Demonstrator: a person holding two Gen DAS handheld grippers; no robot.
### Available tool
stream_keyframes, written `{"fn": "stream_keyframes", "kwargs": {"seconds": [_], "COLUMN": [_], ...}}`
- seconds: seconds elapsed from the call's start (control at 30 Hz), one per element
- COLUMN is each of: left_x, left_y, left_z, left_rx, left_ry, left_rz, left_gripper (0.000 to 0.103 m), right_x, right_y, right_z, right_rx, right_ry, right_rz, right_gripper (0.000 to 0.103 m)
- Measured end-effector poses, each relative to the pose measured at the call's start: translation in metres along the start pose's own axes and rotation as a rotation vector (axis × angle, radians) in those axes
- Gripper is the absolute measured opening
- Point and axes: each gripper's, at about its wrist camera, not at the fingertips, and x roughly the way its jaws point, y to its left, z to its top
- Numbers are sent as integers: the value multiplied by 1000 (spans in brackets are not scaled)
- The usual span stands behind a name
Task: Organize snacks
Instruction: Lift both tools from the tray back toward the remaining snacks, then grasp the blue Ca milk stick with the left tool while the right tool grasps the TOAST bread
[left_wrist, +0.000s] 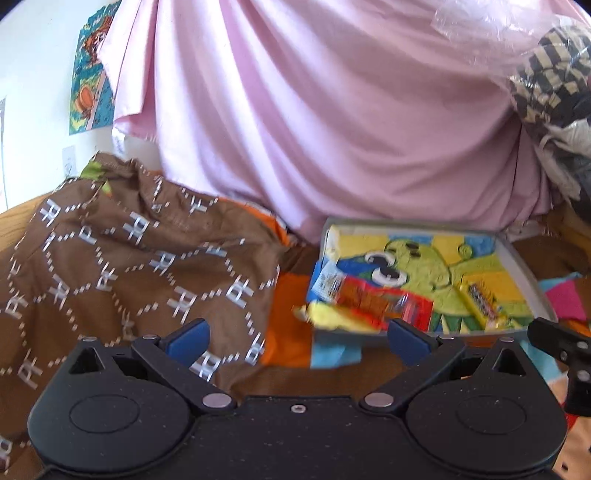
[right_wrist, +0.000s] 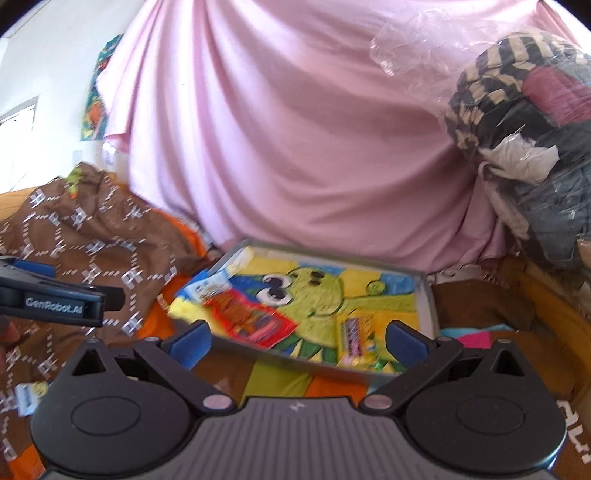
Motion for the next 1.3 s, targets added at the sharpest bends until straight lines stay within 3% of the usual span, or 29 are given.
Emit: {"fn": "stream_keyframes", "kwargs": {"seconds": [0.43, 0.73, 0.97, 1.3], "left_x": [-17, -34, -40, -25], "left_y": [30, 50, 65, 79], "left_z": [-36, -60, -83, -95], "left_rx": [75, 171, 227, 301], "left_ry": [110, 147, 220, 277], "left_rz": [49, 39, 42, 36], "left_gripper": [102, 102, 102, 102], "right_x": [-26, -37, -39, -18], "right_y": [25, 49, 65, 84], "right_z": [-27, -55, -69, -72], "right_rx": [-52, -127, -157, -80], "right_ry": [84, 180, 240, 366], "right_rz": [102, 185, 238, 325], "right_gripper": [103, 103, 103, 103]}}
